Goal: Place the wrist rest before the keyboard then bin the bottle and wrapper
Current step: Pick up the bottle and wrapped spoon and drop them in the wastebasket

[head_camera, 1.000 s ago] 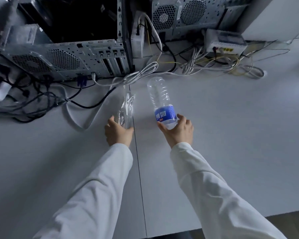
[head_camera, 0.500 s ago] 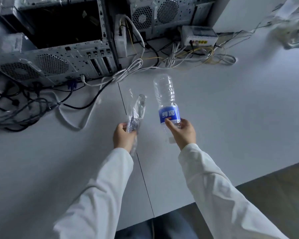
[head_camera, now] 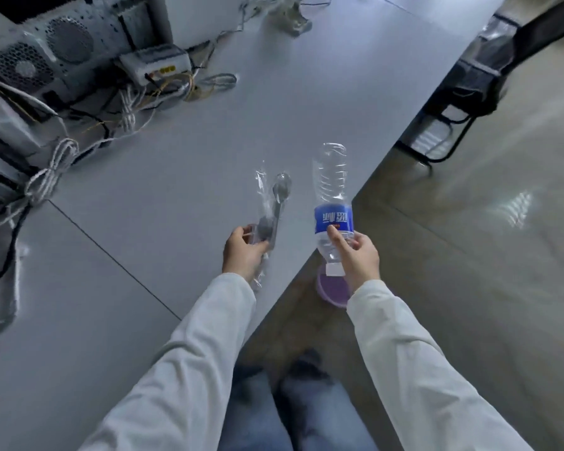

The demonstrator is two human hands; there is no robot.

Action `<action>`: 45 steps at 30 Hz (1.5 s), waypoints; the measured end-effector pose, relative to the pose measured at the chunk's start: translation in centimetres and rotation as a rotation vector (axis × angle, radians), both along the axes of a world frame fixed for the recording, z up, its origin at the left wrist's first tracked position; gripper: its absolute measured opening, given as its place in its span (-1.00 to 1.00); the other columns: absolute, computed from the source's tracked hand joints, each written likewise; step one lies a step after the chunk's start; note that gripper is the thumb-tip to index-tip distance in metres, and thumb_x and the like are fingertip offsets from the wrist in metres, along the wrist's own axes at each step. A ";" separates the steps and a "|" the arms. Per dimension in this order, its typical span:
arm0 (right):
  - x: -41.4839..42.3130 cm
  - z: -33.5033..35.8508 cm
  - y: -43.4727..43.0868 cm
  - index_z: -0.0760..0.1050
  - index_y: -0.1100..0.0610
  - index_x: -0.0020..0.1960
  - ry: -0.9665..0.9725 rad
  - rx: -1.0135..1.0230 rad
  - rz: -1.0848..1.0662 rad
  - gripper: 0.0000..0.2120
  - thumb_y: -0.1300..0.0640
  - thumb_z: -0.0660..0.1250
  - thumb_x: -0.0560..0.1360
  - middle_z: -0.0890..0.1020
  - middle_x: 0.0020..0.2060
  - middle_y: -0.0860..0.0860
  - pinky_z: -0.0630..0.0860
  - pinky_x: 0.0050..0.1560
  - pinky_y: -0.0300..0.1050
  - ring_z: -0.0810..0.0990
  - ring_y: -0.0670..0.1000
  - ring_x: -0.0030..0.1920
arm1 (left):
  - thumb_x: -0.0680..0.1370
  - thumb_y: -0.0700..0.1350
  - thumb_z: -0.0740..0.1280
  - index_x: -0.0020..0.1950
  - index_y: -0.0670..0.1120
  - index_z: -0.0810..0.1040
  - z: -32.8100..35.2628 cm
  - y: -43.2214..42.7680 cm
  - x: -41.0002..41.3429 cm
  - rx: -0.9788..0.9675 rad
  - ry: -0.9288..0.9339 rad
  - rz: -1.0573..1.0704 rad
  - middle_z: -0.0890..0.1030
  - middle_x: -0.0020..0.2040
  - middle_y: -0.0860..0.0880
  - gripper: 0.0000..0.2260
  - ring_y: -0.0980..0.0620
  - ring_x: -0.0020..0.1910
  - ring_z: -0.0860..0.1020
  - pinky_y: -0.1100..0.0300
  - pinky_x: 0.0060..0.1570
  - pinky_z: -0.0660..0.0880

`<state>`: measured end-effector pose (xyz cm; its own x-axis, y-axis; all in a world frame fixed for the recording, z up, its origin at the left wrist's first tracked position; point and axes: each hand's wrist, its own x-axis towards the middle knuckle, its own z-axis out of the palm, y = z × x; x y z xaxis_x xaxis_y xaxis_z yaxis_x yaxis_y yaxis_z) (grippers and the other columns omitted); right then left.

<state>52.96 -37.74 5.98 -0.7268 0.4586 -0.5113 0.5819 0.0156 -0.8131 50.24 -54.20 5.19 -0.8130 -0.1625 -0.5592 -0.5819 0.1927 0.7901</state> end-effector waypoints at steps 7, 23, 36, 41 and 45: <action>4.9 -0.9 12.0 0.35 0.17 0.31 -0.020 -0.022 -0.279 -0.38 -0.07 0.41 0.35 0.55 0.16 0.09 0.52 0.12 -0.06 0.56 0.04 0.08 | 0.45 -0.23 0.35 0.26 -0.20 0.42 -1.1 11.9 1.6 -0.032 -0.002 -0.196 0.55 0.23 -0.17 -0.61 -0.12 0.16 0.53 0.13 0.13 0.42; 9.8 -6.2 27.2 0.32 0.21 0.28 -0.201 -0.081 -0.401 -0.42 -0.03 0.40 0.38 0.46 0.05 0.05 0.38 -0.19 -0.27 0.46 -0.02 -0.02 | 0.44 -0.25 0.36 0.28 -0.22 0.42 -8.1 26.3 2.2 -0.187 -0.119 -0.426 0.53 0.28 -0.19 -0.59 -0.14 0.23 0.51 0.11 0.19 0.41; 6.7 -32.1 26.5 0.40 0.21 0.16 -0.511 -0.203 -0.258 -0.48 -0.15 0.33 0.40 0.51 0.03 0.07 0.36 -0.21 -0.19 0.48 0.02 -0.05 | 0.47 -0.23 0.33 0.32 -0.21 0.36 -33.1 27.0 -0.2 -0.240 -0.343 -0.468 0.50 0.30 -0.19 -0.58 -0.15 0.22 0.50 0.07 0.19 0.40; 4.0 -44.7 25.9 0.52 0.28 0.09 -0.635 -0.244 -0.168 -0.39 -0.26 0.23 0.40 0.56 0.01 0.15 0.41 -0.13 -0.13 0.53 0.13 -0.03 | 0.46 -0.24 0.33 0.37 -0.20 0.31 -45.1 27.4 -2.1 -0.270 -0.404 -0.548 0.43 0.37 -0.17 -0.50 -0.15 0.30 0.45 0.06 0.28 0.35; 1.4 -51.0 26.1 0.40 0.29 0.30 -0.670 -0.233 -0.170 -0.31 -0.24 0.19 0.43 0.52 0.25 0.21 0.42 0.19 -0.05 0.52 0.19 0.21 | 0.47 -0.23 0.33 0.38 -0.20 0.30 -50.7 28.3 -3.9 -0.257 -0.451 -0.613 0.44 0.36 -0.19 -0.51 -0.16 0.29 0.46 0.10 0.23 0.35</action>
